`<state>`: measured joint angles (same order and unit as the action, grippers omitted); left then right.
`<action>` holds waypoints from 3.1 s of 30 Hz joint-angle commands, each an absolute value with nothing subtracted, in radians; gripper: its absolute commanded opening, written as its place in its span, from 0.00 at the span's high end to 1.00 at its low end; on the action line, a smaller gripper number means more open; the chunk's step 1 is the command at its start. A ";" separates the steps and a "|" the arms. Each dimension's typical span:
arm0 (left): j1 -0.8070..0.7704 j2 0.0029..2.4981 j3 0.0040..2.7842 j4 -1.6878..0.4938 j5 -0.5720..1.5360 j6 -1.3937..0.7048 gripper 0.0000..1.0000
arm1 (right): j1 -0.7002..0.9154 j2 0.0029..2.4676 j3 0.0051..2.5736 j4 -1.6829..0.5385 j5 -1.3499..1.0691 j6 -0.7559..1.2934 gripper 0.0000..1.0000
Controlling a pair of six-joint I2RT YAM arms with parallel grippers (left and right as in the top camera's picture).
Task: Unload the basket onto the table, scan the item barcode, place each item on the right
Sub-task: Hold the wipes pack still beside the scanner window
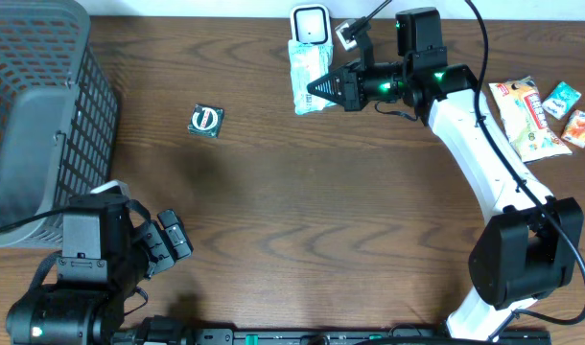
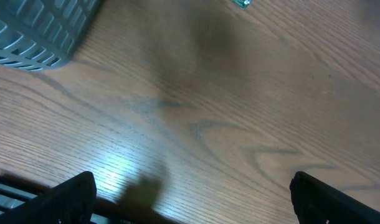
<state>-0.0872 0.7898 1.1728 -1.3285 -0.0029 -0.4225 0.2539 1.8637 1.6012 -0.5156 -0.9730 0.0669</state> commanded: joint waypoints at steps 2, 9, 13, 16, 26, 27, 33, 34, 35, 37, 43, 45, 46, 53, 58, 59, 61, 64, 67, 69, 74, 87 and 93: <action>-0.089 0.790 1.174 -1.331 -0.009 -0.428 0.02 | 0.257 1.858 1.599 -0.516 -0.997 0.046 0.99; -0.089 0.790 1.174 -1.331 -0.009 -0.428 0.02 | 0.257 1.858 1.599 -0.516 -0.997 0.046 0.99; -0.089 0.790 1.174 -1.331 -0.009 -0.428 0.02 | 0.257 1.858 1.599 -0.516 -0.997 0.046 0.99; -0.089 0.790 1.174 -1.331 -0.009 -0.428 0.02 | 0.257 1.858 1.599 -0.516 -0.997 0.046 0.99; -0.089 0.790 1.174 -1.331 -0.009 -0.428 0.02 | 0.257 1.858 1.599 -0.516 -0.997 0.046 0.99; -0.089 0.790 1.174 -1.331 -0.009 -0.428 0.02 | 0.257 1.858 1.599 -0.516 -0.997 0.046 0.99; -0.089 0.790 1.174 -1.331 -0.009 -0.428 0.02 | 0.257 1.858 1.599 -0.516 -0.997 0.046 0.99; -0.089 0.790 1.174 -1.331 -0.009 -0.428 0.02 | 0.257 1.858 1.599 -0.516 -0.997 0.046 0.99; -0.089 0.790 1.174 -1.331 -0.009 -0.428 0.02 | 0.257 1.858 1.599 -0.516 -0.997 0.046 0.99; -0.089 0.790 1.174 -1.331 -0.009 -0.428 0.02 | 0.257 1.858 1.599 -0.516 -0.997 0.046 0.99; -0.089 0.790 1.174 -1.331 -0.009 -0.428 0.02 | 0.257 1.858 1.599 -0.516 -0.997 0.046 0.99; -0.089 0.790 1.174 -1.331 -0.009 -0.428 0.02 | 0.257 1.858 1.599 -0.516 -0.997 0.046 0.99; -0.089 0.790 1.174 -1.331 -0.009 -0.428 0.02 | 0.257 1.858 1.599 -0.516 -0.997 0.046 0.99; -0.089 0.790 1.174 -1.331 -0.009 -0.428 0.02 | 0.257 1.858 1.599 -0.516 -0.997 0.046 0.99; -0.089 0.790 1.174 -1.331 -0.009 -0.428 0.02 | 0.257 1.858 1.599 -0.516 -0.993 0.046 0.99; -0.089 0.790 1.174 -1.331 -0.009 -0.428 0.02 | 0.257 1.858 1.599 -0.516 -0.993 0.046 0.99; -0.089 0.790 1.174 -1.331 -0.009 -0.428 0.02 | 0.257 1.858 1.599 -0.516 -0.993 0.046 0.99; -0.089 0.790 1.174 -1.331 -0.009 -0.428 0.02 | 0.258 1.858 1.599 -0.519 -0.975 0.047 0.99; -0.089 0.790 1.174 -1.331 -0.009 -0.428 0.02 | 0.271 1.858 1.599 -0.535 -0.934 0.046 0.99; -0.089 0.790 1.174 -1.331 -0.009 -0.428 0.02 | 0.281 1.858 1.599 -0.539 -0.921 0.046 0.99; -0.089 0.790 1.174 -1.331 -0.009 -0.428 0.02 | 0.302 1.858 1.599 -0.539 -0.887 0.043 0.99; -0.089 0.790 1.174 -1.331 -0.009 -0.428 0.02 | 0.304 1.858 1.599 -0.542 -0.884 0.043 0.99; -0.089 0.790 1.174 -1.331 -0.009 -0.428 0.02 | 0.304 1.858 1.599 -0.556 -0.851 0.043 0.99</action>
